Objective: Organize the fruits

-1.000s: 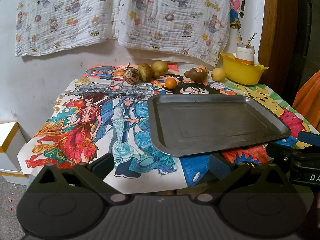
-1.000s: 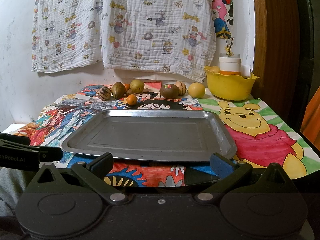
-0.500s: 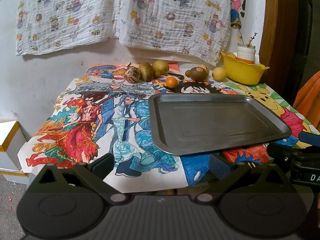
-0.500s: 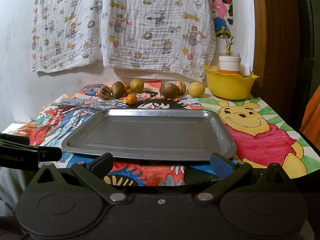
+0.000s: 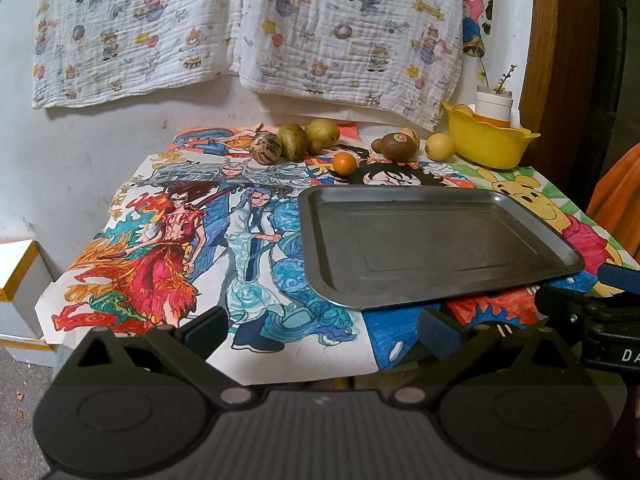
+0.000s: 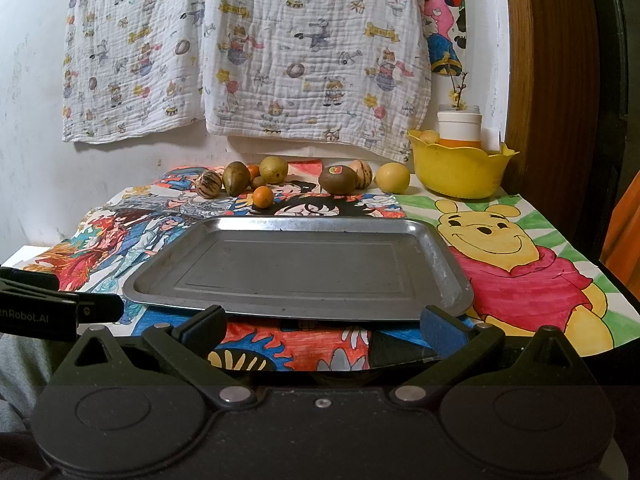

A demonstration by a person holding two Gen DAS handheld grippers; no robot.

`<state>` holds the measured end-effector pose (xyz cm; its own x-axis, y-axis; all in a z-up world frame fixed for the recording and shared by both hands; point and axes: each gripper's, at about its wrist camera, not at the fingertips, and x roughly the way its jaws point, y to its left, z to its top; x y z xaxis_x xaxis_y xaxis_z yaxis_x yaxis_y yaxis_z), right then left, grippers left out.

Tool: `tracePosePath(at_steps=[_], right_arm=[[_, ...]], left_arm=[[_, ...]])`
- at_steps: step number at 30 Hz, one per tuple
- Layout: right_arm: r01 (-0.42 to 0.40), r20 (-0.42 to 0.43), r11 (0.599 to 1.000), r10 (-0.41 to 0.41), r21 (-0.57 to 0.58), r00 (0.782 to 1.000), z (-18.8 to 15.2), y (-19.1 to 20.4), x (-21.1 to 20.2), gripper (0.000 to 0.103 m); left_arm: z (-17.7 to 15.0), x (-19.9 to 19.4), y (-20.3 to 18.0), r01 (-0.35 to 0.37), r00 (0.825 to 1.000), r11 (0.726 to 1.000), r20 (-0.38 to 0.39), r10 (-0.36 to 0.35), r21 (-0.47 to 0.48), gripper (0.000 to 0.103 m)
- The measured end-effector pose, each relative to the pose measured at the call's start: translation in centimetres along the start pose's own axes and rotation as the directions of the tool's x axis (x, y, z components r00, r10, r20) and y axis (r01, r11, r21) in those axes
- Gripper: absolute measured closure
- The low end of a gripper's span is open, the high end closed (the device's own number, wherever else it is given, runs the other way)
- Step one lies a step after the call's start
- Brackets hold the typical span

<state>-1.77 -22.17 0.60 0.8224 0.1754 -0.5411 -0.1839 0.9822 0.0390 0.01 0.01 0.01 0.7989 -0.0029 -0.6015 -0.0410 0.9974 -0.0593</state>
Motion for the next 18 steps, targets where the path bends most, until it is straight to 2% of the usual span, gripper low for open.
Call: tracePosePath(at_steps=[18], right_arm=[[-0.003, -0.007, 1.000, 0.003, -0.004, 1.000, 0.35, -0.02, 0.08, 0.000]], left_arm=[[0.01, -0.03, -0.01, 0.000, 1.000, 1.000, -0.004, 0.000, -0.001, 0.001]])
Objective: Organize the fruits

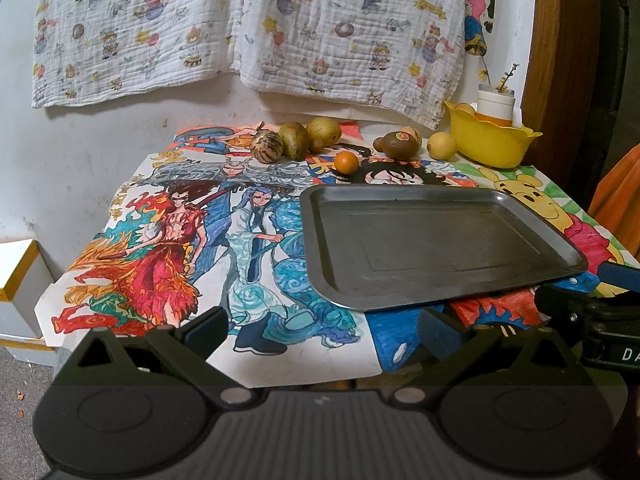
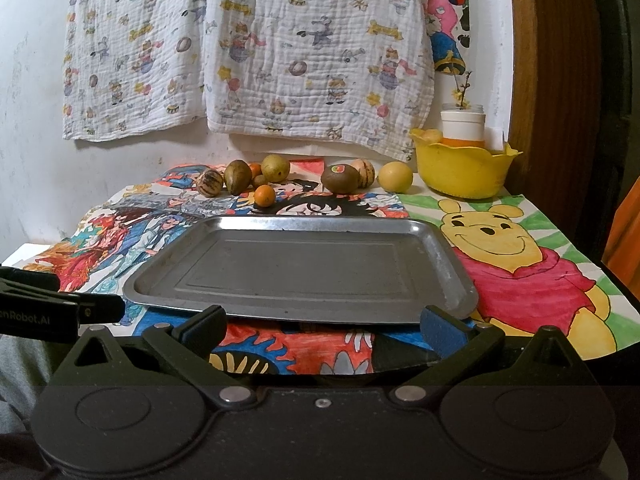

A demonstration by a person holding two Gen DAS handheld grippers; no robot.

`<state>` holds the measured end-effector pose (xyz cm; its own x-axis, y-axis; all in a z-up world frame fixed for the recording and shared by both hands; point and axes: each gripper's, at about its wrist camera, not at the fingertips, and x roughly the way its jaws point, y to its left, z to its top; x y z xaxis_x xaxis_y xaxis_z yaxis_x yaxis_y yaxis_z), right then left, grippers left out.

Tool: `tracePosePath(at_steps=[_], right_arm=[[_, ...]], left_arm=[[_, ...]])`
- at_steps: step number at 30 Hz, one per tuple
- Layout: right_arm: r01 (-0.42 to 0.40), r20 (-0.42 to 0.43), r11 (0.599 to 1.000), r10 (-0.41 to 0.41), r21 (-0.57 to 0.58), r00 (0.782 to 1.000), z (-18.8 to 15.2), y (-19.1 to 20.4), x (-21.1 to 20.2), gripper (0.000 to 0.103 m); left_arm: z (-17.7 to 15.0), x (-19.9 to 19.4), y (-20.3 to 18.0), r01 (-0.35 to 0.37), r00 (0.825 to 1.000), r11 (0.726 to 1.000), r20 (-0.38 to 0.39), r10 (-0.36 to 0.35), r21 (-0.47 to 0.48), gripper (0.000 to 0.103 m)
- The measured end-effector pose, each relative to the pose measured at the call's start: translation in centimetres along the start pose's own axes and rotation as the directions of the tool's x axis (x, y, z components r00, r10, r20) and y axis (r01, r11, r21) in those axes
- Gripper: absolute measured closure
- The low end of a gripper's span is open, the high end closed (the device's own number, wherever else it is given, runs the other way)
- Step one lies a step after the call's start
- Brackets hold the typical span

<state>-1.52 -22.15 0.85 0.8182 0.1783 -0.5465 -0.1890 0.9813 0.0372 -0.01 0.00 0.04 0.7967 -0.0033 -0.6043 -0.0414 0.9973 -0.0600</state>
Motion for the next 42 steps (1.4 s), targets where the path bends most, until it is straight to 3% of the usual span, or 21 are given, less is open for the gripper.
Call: tracePosePath(at_steps=[18, 42], right_arm=[[-0.010, -0.005, 0.999, 0.010, -0.037, 1.000, 2.1, 0.8, 2.6, 0.000], [-0.066, -0.084, 0.993, 0.058, -0.095, 0.995, 9.8, 1.5, 12.9, 0.000]], left_arm=[[2.4, 1.9, 2.3, -0.035, 0.999, 0.999, 0.013, 0.035, -0.001, 0.001], [13.1, 12.1, 8.2, -0.079, 0.992, 0.994, -0.106, 0.071, -0.070, 0.001]])
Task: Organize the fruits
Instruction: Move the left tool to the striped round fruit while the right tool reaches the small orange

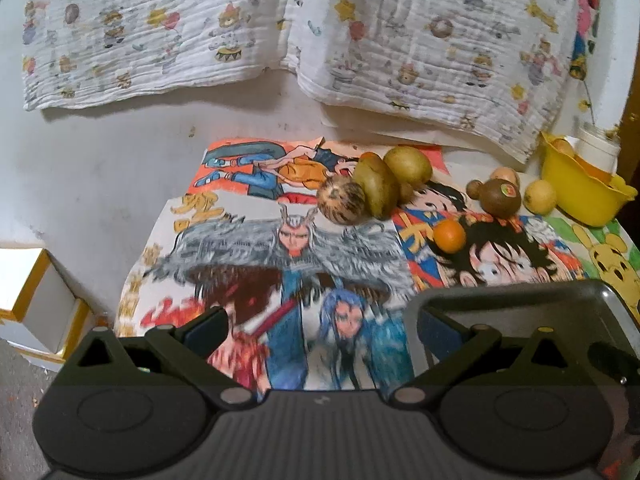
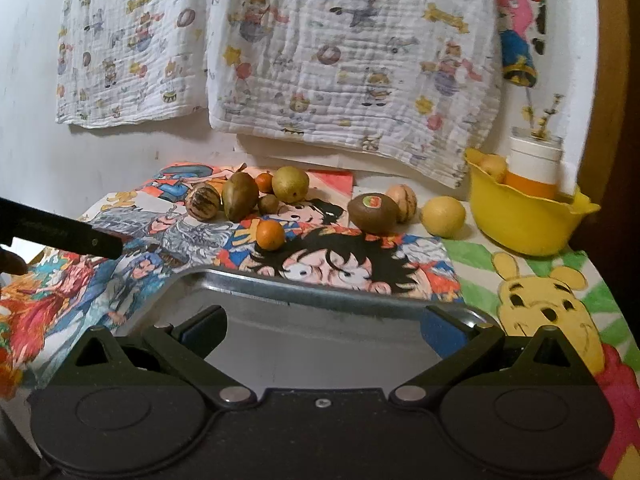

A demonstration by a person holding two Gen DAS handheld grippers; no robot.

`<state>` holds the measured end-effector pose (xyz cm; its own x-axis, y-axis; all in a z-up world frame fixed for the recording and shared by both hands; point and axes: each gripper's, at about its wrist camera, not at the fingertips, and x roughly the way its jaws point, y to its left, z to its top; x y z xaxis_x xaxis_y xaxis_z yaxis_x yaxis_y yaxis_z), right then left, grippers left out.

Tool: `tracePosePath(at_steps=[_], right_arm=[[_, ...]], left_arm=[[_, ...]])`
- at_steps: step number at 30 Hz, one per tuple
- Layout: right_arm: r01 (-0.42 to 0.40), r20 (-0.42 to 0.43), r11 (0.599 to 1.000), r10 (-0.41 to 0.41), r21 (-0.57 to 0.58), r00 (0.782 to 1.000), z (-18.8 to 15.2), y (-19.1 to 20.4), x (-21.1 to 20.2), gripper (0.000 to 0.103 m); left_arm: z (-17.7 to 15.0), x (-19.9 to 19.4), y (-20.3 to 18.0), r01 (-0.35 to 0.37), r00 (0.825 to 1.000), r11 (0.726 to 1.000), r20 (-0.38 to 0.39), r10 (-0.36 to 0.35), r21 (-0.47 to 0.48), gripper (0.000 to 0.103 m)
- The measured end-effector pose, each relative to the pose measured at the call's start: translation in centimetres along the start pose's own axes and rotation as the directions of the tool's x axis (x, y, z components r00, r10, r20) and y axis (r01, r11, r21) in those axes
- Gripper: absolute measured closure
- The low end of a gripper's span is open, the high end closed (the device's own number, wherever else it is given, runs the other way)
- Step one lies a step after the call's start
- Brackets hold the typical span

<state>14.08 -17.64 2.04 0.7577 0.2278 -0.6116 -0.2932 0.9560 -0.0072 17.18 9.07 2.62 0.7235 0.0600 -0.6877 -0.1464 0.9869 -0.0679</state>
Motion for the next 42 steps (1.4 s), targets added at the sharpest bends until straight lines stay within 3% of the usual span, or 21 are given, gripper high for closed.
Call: tracePosePath(at_steps=[10, 18, 25, 38, 42], right_arm=[[-0.116, -0.054, 0.993, 0.115, -0.014, 0.992, 4.9, 1.0, 4.8, 0.000], [-0.082, -0.092, 0.985, 0.069, -0.152, 0.993, 7.0, 3.2, 9.2, 0.001], [-0.149, -0.144, 0.984, 0.133, -0.103, 0.981, 8.5, 3.7, 12.8, 0.002], [-0.106, -0.178, 0.994, 0.107, 0.017, 0.978, 7.9, 3.7, 17.1, 0.021], [-0.104, -0.202, 0.994, 0.108, 0.031, 0.973, 7.6, 3.8, 18.0, 0.034]], left_arm=[[4.2, 4.9, 0.6, 0.034, 0.999, 0.998, 0.010, -0.035, 0.060, 0.001], [6.6, 8.5, 0.9, 0.068, 0.998, 0.988, 0.000, -0.068, 0.140, 0.001], [7.6, 11.8, 1.3, 0.112, 0.994, 0.973, -0.033, -0.108, 0.200, 0.001], [8.3, 15.2, 0.6, 0.148, 0.989, 0.947, -0.053, -0.138, 0.286, 0.008], [8.6, 15.9, 0.6, 0.157, 0.987, 0.942, -0.063, -0.145, 0.296, 0.012]])
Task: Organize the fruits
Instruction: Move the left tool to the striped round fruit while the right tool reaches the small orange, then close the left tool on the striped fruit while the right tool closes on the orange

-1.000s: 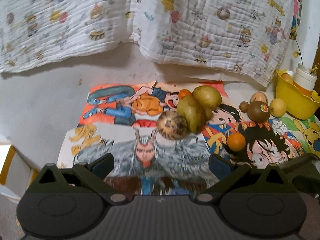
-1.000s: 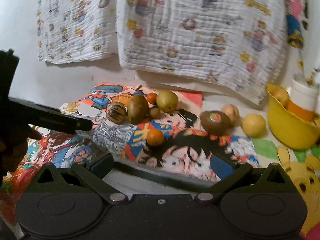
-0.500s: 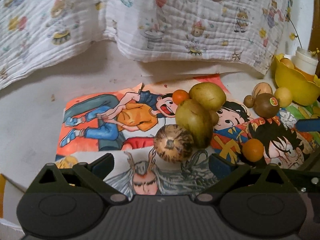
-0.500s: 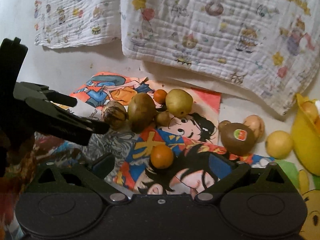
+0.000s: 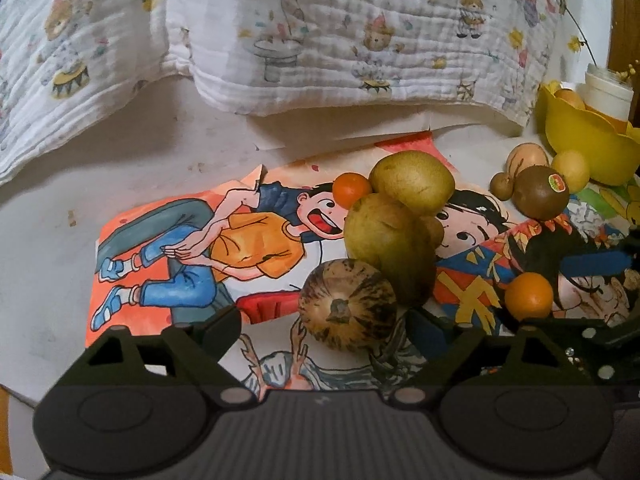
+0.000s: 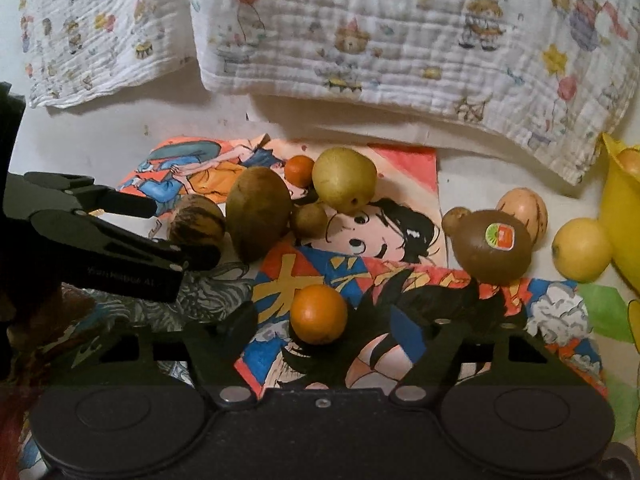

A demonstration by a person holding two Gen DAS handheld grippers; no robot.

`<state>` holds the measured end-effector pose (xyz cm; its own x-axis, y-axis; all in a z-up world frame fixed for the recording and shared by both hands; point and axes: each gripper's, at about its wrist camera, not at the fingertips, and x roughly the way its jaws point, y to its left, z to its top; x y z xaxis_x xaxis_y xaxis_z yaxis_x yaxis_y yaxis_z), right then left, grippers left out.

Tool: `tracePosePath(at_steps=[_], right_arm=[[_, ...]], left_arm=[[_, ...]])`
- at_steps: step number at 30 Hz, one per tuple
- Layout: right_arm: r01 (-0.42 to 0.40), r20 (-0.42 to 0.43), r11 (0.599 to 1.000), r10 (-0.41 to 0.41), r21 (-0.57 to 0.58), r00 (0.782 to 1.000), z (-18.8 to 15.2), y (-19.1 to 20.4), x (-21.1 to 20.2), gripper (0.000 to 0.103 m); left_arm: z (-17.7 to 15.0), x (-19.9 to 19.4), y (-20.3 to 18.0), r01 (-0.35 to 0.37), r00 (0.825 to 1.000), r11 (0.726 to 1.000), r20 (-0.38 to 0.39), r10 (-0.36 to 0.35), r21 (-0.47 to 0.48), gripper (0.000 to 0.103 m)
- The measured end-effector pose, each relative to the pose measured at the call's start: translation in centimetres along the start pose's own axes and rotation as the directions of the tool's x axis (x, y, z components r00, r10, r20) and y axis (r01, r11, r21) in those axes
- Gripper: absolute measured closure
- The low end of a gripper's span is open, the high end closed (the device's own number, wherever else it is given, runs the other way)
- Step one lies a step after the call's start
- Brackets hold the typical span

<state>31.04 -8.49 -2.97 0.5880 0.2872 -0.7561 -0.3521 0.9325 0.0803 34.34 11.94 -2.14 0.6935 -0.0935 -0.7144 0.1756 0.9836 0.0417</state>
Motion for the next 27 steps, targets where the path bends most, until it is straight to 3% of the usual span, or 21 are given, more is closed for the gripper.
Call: tracePosePath(at_steps=[8, 15, 19, 21, 27], right_arm=[[0.009, -0.026, 1.000, -0.008, 0.006, 1.000, -0.2, 0.4, 1.1, 0.052], [0.011, -0.019, 1.000, -0.011, 0.006, 1.000, -0.2, 0.6, 1.5, 0.055], [0.011, -0.011, 1.000, -0.011, 0.007, 1.000, -0.1, 0.7, 1.6, 0.064], [0.016, -0.007, 1.000, -0.015, 0.005, 1.000, -0.1, 0.7, 1.6, 0.068], [-0.003, -0.002, 1.000, 0.003, 0.022, 1.000, -0.4, 0.5, 1.3, 0.068]], left_arm=[[0.4, 0.7, 0.4, 0.021, 1.000, 1.000, 0.004, -0.021, -0.012, 0.026], [0.6, 1.1, 0.2, 0.046, 0.999, 0.999, 0.002, -0.046, -0.006, 0.034], [0.6, 1.0, 0.2, 0.077, 0.997, 0.997, 0.014, -0.077, -0.010, 0.047], [0.5, 1.0, 0.0, 0.068, 0.998, 0.998, 0.015, -0.068, -0.010, 0.047], [0.0, 0.3, -0.1, 0.070, 0.997, 0.997, 0.018, -0.070, -0.032, 0.048]])
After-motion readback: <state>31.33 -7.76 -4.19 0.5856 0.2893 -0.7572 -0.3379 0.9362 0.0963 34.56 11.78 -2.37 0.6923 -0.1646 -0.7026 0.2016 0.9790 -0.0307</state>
